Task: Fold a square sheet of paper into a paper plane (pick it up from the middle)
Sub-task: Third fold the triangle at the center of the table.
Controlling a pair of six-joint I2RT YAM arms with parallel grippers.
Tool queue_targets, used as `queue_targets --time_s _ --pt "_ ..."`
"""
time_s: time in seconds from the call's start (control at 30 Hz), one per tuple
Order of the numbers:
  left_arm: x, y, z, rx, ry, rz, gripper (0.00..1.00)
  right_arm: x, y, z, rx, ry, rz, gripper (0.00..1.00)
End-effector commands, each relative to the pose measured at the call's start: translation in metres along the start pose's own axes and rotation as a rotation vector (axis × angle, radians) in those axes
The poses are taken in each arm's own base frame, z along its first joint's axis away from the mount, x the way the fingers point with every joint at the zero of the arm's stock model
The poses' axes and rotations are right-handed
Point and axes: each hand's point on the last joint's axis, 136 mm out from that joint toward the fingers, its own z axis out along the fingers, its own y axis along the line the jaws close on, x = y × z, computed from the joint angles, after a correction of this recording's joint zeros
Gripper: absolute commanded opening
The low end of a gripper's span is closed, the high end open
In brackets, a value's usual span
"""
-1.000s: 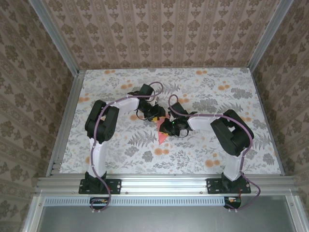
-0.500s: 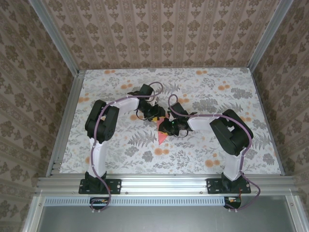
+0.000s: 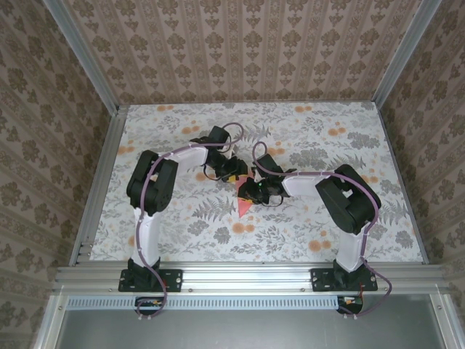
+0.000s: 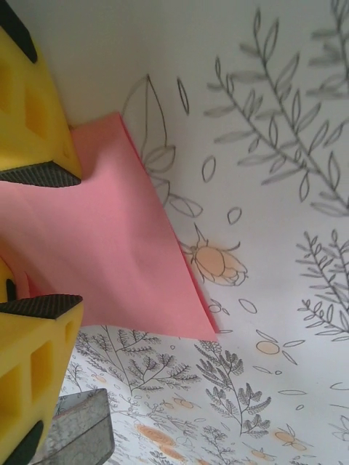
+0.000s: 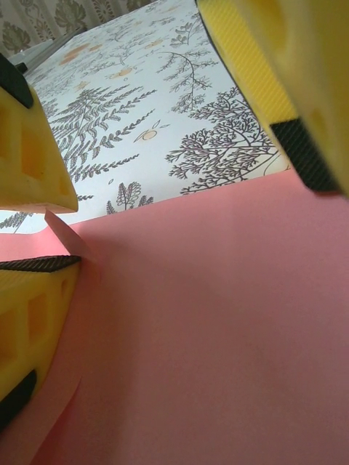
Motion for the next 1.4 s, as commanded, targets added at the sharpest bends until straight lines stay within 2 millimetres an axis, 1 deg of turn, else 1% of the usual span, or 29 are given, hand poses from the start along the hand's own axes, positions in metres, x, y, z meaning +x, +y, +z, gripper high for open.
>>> queue_targets --time_s 0.0,0.1,0.17,0.27,0.3,0.5,0.63,0.77,0.83,0.93,0.97,1.03,1.13,1.23,1.27,1.37 --pt "-0.009 -0.006 -0.027 0.023 -0.064 -0.006 0.46 0.013 -0.023 0.010 0.070 0.046 0.028 0.27" --pt "-0.009 0.004 -0.033 0.017 -0.077 -0.025 0.46 0.012 -0.022 0.009 0.068 0.039 0.027 0.28" --pt "-0.009 0.009 -0.038 0.015 -0.091 -0.042 0.46 0.011 -0.022 0.008 0.067 0.036 0.027 0.31" --pt "-0.006 0.011 -0.043 0.018 -0.103 -0.050 0.46 0.012 -0.024 0.008 0.072 0.038 0.029 0.33" --pt "-0.012 0.021 -0.052 0.014 -0.126 -0.076 0.46 0.012 -0.024 0.008 0.074 0.037 0.029 0.33" --pt "-0.005 0.038 -0.064 0.001 -0.152 -0.120 0.46 0.013 -0.026 0.009 0.077 0.036 0.037 0.25" --pt "0.004 0.043 -0.067 0.003 -0.151 -0.134 0.45 0.013 -0.028 0.009 0.082 0.036 0.040 0.18" --pt "0.019 0.041 -0.061 0.012 -0.119 -0.124 0.41 0.014 -0.030 0.009 0.090 0.038 0.041 0.11" --pt "0.028 0.035 -0.056 0.019 -0.096 -0.104 0.38 0.014 -0.030 0.009 0.091 0.038 0.039 0.08" --pt "0.042 0.026 -0.048 0.032 -0.060 -0.080 0.30 0.014 -0.032 0.009 0.103 0.040 0.042 0.03" --pt "0.050 0.020 -0.043 0.038 -0.043 -0.062 0.28 0.014 -0.033 0.009 0.107 0.041 0.042 0.02" --pt "0.056 0.015 -0.040 0.049 -0.029 -0.051 0.23 0.015 -0.035 0.010 0.114 0.043 0.044 0.00" --pt "0.063 0.008 -0.034 0.065 -0.009 -0.039 0.15 0.016 -0.036 0.011 0.117 0.046 0.047 0.00" --pt "0.069 0.006 -0.027 0.059 0.013 -0.035 0.10 0.016 -0.036 0.011 0.117 0.046 0.048 0.00" --pt "0.073 0.001 -0.026 0.080 0.036 -0.035 0.08 0.015 -0.036 0.011 0.116 0.044 0.048 0.00" --pt "0.078 0.001 -0.022 0.054 0.058 -0.034 0.05 0.016 -0.036 0.011 0.117 0.046 0.051 0.00"
